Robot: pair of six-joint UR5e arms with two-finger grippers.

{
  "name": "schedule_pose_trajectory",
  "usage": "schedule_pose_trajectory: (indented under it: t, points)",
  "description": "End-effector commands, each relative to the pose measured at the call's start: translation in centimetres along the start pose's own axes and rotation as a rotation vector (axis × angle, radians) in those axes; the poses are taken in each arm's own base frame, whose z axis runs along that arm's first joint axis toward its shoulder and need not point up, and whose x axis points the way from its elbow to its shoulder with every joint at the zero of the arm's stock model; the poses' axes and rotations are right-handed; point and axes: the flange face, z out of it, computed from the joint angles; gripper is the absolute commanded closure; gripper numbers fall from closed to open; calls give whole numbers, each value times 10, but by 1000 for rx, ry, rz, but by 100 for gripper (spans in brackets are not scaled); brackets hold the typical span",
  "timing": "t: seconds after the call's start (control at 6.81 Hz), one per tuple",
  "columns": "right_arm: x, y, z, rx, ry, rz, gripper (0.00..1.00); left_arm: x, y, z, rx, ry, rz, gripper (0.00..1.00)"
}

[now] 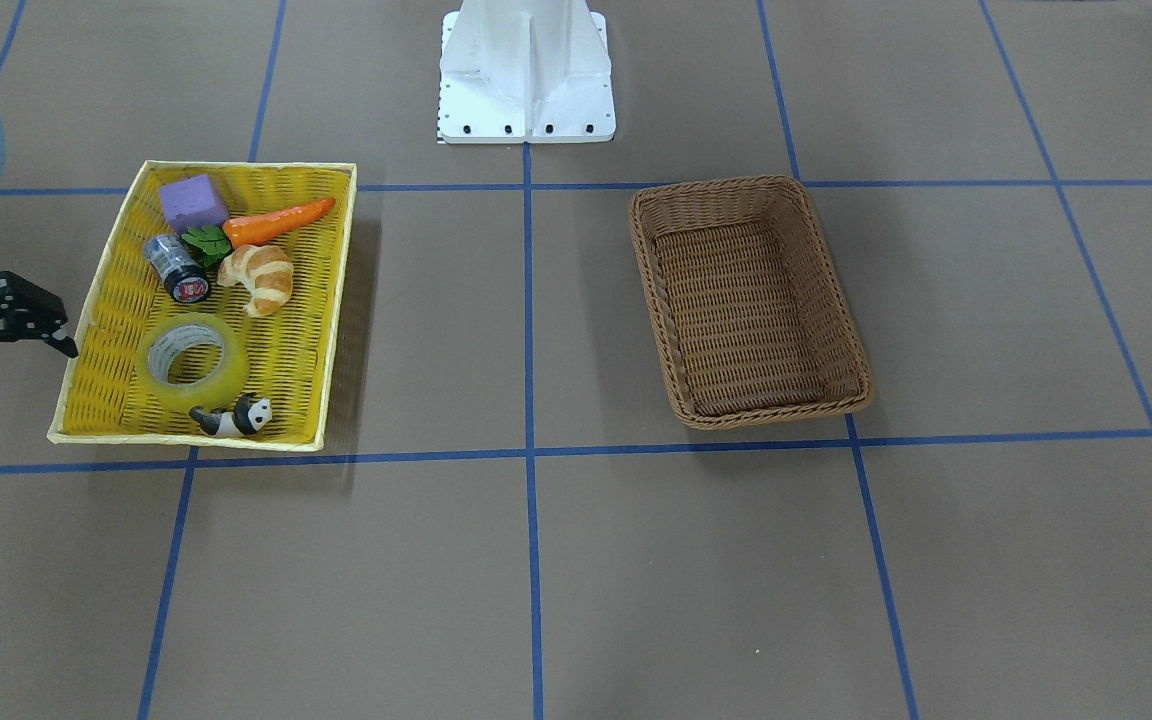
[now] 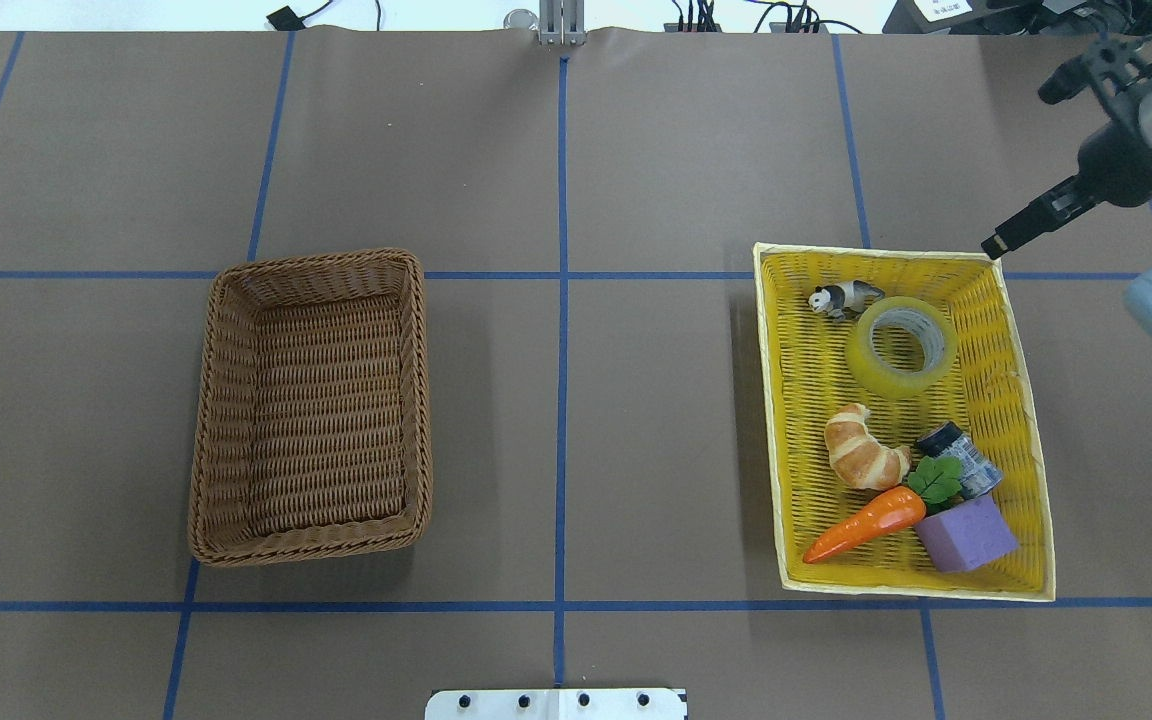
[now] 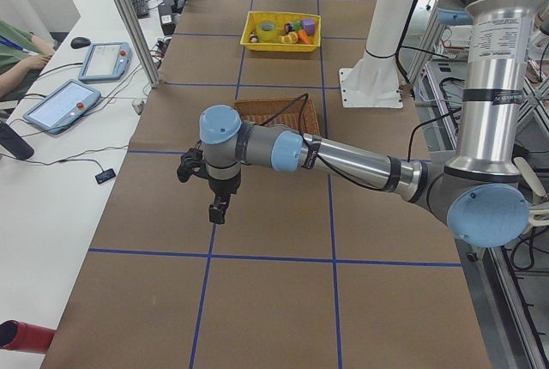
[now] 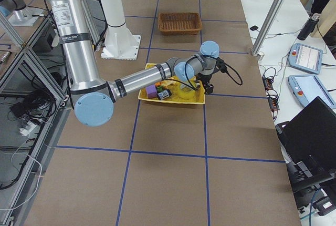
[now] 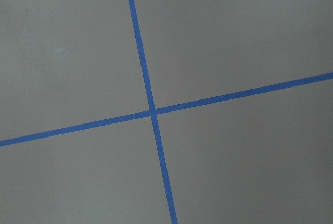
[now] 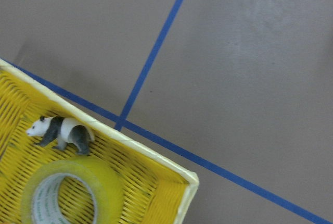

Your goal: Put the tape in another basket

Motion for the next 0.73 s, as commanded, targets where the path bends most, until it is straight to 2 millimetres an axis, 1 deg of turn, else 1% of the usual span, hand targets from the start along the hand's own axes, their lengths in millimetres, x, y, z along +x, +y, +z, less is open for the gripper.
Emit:
schedule_pose_trajectory:
  t: [0.0,0.15,0.44,0.59]
  points:
    - [-28,7,45,-59,-8,-58,0,2,0,-1,3,4,5,1]
    - [-37,9,64,-82,19,-75,0,2,-1,-1,4,4,7,2]
    - [-32,11,83,-116,35,-65,0,3,-2,-1,5,4,8,1]
    - [-36,13,95,-137,35,-71,0,3,-3,-2,7,4,9,1]
